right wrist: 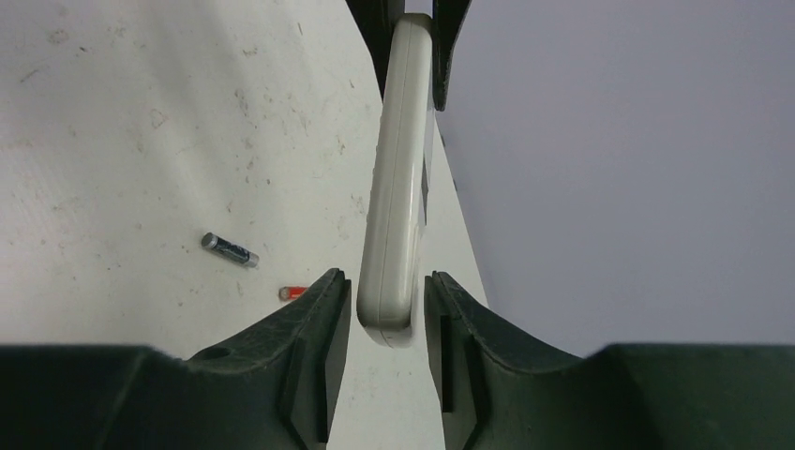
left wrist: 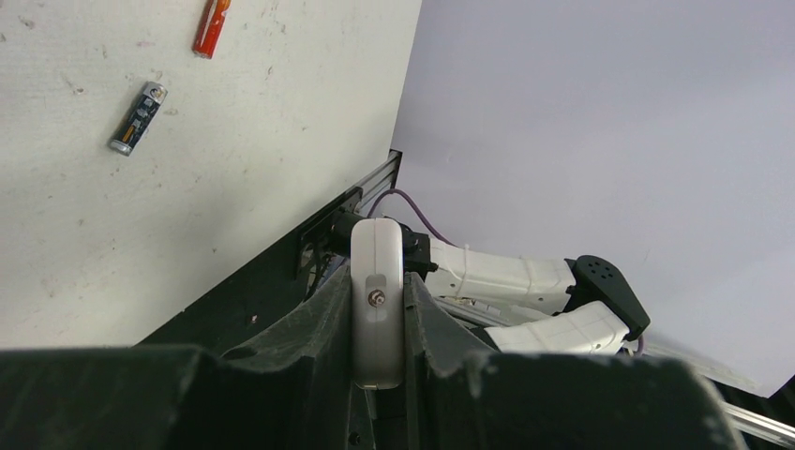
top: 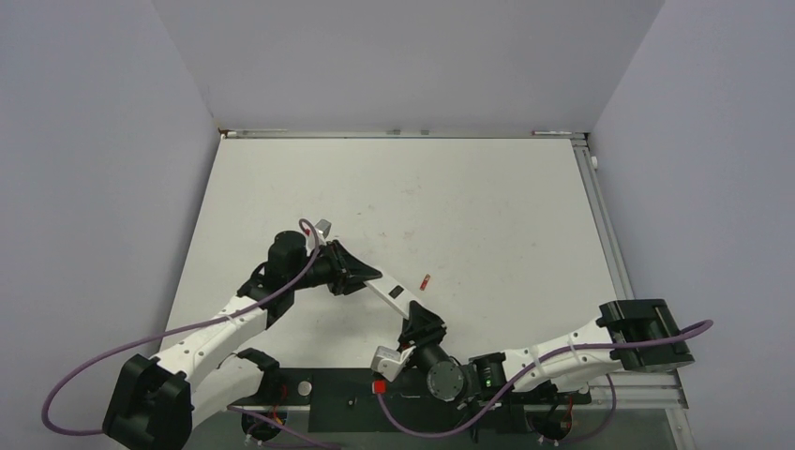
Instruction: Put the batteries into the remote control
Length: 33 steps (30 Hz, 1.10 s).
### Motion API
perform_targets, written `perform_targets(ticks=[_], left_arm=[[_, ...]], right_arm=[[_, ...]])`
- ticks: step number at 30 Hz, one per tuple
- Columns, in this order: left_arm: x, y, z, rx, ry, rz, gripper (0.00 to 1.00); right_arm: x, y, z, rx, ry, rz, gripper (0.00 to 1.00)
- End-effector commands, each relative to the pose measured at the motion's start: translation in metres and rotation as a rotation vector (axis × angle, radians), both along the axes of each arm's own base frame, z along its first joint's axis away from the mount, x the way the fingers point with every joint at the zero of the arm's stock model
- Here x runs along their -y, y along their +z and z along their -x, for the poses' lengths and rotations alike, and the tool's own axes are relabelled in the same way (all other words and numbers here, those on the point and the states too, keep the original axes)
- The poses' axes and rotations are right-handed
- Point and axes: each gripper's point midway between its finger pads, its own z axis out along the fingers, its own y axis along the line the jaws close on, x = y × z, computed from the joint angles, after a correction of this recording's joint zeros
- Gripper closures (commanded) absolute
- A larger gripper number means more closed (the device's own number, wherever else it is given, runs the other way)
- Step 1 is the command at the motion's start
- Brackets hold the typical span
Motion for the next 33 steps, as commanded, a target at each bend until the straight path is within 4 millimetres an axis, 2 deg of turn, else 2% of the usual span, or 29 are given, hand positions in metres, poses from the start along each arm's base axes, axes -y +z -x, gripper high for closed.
perform_targets(ticks=[1, 6, 11, 16, 30, 33], left_arm=[[-0.004, 0.025, -0.011, 0.146, 0.028, 0.044, 1.00], [-0.006, 0.028, -0.014, 0.168, 0.046, 0.046, 1.00], [-0.009, 0.030, -0.019, 0.196, 0.062, 0.042, 1.00], [-0.013, 0.034, -0.026, 0.238, 0.083, 0.040, 1.00], [-0.024, 0.036, -0.037, 0.335, 0.151, 0.073, 1.00], [-0.027, 0.038, -0.038, 0.363, 0.165, 0.085, 1.00]], right_arm=[[0.001, 0.014, 0.005, -0.040, 0.009, -0.117, 0.63], [0.007, 0.015, 0.004, -0.051, -0.007, -0.132, 0.52], [0.011, 0.014, 0.003, -0.077, -0.020, -0.149, 0.50], [0.016, 0.023, 0.001, -0.149, -0.040, -0.238, 0.45], [0.036, 0.046, -0.045, -0.480, -0.148, -0.616, 0.36], [0.040, 0.051, -0.051, -0.500, -0.193, -0.696, 0.31]])
